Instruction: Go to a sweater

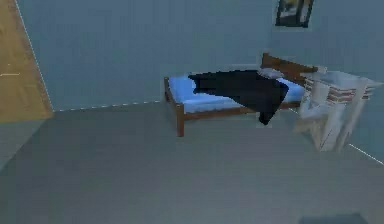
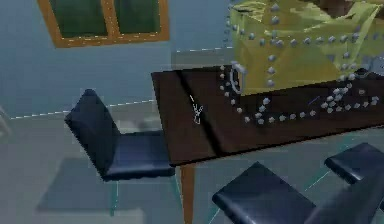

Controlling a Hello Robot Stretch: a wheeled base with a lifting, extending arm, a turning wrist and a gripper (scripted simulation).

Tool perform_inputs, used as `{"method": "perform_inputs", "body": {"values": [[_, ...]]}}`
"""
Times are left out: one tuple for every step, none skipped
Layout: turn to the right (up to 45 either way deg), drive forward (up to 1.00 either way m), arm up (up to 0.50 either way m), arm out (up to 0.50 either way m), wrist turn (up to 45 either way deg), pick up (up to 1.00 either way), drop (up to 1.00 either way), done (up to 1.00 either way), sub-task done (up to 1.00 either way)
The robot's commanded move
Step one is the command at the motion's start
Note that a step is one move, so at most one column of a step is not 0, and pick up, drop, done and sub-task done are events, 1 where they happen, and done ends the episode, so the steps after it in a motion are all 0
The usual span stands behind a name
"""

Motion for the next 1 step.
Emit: {"method": "perform_inputs", "body": {"values": [[-42.0,0.0,0.0,0.0,0.0,0.0,0.0,0.0,0.0]]}}
